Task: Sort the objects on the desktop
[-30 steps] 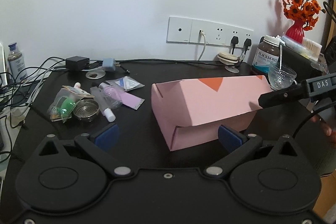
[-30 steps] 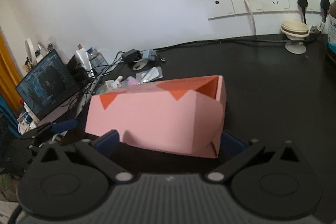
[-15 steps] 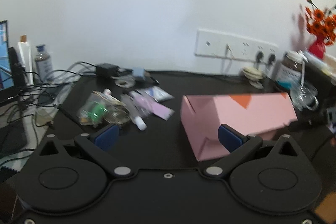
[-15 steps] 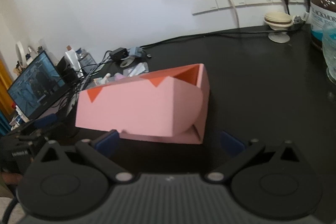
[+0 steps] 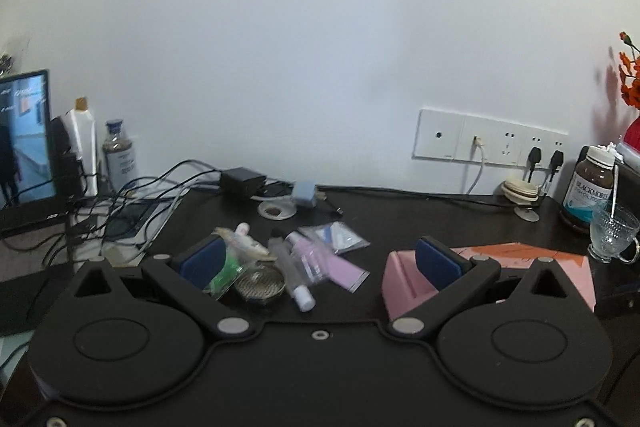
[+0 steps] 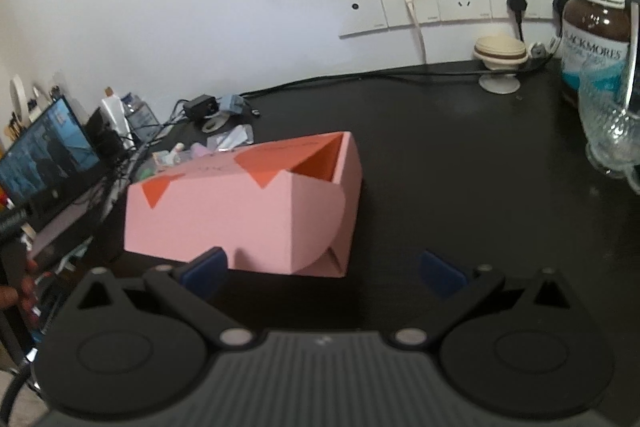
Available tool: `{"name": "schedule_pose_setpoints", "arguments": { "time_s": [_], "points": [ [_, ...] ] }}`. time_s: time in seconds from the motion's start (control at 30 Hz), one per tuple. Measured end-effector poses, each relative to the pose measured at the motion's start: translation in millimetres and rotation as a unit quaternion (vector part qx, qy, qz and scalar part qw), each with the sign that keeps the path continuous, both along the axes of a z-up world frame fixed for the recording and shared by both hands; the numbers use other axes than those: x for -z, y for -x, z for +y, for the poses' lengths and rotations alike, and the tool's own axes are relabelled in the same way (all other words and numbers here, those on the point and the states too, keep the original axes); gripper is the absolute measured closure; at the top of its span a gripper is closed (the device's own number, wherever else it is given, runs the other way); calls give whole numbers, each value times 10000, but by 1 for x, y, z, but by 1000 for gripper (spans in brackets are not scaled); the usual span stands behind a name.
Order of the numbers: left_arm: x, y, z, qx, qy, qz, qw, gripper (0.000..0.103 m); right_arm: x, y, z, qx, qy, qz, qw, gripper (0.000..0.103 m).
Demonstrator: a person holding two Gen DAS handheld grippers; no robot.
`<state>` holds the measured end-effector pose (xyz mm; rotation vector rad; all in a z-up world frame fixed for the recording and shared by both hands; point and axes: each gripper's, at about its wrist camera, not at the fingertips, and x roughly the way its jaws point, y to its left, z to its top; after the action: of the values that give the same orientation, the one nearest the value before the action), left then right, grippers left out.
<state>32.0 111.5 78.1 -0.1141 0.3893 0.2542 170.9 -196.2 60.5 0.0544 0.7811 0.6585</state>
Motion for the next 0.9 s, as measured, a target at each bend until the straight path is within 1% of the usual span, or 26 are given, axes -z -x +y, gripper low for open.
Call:
{"name": "schedule_pose_setpoints", "arguments": {
  "time_s": [0.2,0.27,0.33,0.43,0.6,0.7,0.83,0.9],
  "points": [
    [-1,-20,-19,269,-192,16,9995,0,0,-2,-13,314,134,-52,9994,1],
    [-1,-28,-25,367,-232,41,9991,0,-6,-2,-17,431,70,-179,9989,1],
    [2,-36,-31,455,-361,158,9982,0,-13,-2,-18,541,-16,-367,9979,1],
    [13,-44,-41,518,-612,470,9957,0,-26,-6,-14,689,-113,-671,9953,1],
    [26,-46,-46,517,-698,735,9935,0,-36,-12,12,502,32,-1024,9935,1],
    [23,-40,-45,446,-639,543,9955,0,-36,-14,27,355,122,-1119,9930,1],
    [20,-43,-42,319,-658,525,9959,0,-32,-16,38,247,219,-1163,9927,1],
    [21,-47,-40,263,-646,619,9956,0,-28,-17,41,250,353,-1206,9918,1]
  ]
}}
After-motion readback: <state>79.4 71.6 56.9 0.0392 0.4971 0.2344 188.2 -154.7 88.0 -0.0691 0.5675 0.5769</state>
